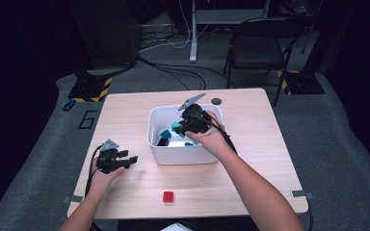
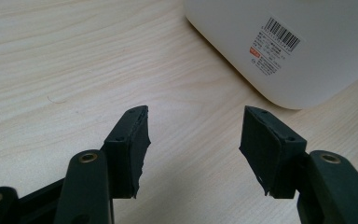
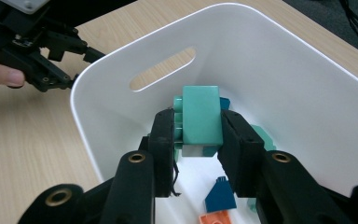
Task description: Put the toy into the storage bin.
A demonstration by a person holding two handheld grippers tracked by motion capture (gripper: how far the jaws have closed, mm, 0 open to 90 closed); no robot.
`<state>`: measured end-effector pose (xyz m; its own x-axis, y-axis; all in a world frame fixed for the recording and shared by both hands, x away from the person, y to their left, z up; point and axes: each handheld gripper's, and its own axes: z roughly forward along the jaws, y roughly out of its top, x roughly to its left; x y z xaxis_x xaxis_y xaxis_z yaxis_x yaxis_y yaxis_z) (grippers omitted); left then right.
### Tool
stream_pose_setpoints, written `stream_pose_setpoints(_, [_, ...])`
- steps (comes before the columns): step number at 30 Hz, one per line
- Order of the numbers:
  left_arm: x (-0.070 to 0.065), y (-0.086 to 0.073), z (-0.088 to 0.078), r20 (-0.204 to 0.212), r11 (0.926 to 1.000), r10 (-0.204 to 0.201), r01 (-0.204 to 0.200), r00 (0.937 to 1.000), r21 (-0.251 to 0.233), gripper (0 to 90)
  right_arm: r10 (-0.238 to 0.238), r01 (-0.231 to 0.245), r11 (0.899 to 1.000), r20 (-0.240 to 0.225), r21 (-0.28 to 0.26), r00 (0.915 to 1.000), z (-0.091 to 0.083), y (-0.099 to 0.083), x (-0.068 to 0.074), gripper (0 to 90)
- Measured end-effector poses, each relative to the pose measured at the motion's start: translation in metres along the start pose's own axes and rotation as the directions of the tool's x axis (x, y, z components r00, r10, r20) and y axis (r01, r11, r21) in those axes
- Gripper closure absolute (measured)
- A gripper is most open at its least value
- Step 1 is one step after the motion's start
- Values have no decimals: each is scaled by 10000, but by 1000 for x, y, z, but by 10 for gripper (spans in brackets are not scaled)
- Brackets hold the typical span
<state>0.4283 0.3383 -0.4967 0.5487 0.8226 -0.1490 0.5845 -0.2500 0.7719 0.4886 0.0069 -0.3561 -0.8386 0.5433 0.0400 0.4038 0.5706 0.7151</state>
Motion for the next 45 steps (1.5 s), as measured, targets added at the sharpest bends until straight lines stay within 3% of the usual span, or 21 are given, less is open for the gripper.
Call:
stream_pose_setpoints(8, [0,0,0,29,10000,-41,40,10000,36,414,-125,123,9996,87,262,9999,23,9,-8,670])
stream_pose_setpoints(17, [1,0,0,48,10000,19,-19,10000,34,414,234,-248,9985,281,498,9993,40,11,-19,669])
stream_pose_setpoints(22, [1,0,0,72,10000,11,-11,10000,42,414,184,-207,9975,346,675,9992,48,12,-25,669])
stream_pose_setpoints(31, [1,0,0,58,10000,10,-9,10000,-46,415,290,-346,9928,503,1145,9983,63,12,-26,667])
stream_pose_setpoints(35, [1,0,0,19,10000,-4,4,10000,-94,414,340,-397,9930,520,1111,9981,64,13,-24,598])
stream_pose_setpoints(45, [1,0,1,-12,9999,-13,12,10000,-103,414,125,-171,9968,590,782,9982,44,12,-20,576])
